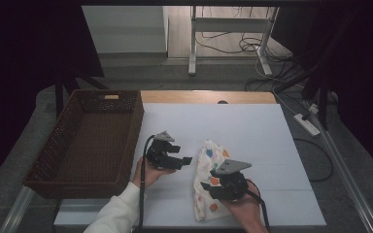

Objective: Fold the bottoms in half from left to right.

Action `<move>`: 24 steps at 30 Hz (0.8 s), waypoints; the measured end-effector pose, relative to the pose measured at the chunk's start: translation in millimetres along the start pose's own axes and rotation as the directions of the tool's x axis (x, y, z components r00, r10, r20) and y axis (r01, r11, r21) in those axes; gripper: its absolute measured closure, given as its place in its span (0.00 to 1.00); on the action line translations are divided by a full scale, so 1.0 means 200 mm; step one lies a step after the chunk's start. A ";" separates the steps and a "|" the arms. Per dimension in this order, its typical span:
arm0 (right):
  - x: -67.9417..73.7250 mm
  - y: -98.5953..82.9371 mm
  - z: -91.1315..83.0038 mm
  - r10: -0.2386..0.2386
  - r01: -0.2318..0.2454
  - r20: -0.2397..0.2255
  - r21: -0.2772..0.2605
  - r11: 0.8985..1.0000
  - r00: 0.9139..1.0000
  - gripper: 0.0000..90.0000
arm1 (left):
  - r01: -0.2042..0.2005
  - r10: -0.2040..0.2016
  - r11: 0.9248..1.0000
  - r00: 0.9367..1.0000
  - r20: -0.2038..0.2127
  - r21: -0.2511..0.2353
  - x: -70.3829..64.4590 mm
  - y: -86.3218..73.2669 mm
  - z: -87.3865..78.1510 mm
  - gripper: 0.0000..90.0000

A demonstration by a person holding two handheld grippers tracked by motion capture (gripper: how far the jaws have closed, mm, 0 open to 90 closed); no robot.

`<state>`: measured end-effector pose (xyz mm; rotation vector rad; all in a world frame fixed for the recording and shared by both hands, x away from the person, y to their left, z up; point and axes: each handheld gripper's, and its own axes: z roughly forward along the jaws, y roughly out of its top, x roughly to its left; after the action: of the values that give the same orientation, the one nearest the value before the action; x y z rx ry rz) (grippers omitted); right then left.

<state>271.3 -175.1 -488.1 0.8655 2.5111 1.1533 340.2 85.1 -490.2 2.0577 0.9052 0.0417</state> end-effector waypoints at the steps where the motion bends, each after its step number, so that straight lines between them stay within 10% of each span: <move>1: -0.03 0.00 -0.01 0.010 -0.010 0.010 -0.005 1.000 1.000 0.50 | 0.001 -0.001 1.000 1.000 0.000 0.000 0.00 0.00 0.00 0.29; 24: -0.49 -0.01 0.05 0.175 -0.175 0.102 -0.011 0.984 0.979 0.51 | -0.002 0.002 1.000 1.000 0.002 -0.001 0.00 -0.01 0.00 0.29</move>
<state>351.9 -229.8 -497.9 1.1351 2.3894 1.1310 339.4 85.5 -491.1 2.0579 0.9016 0.0412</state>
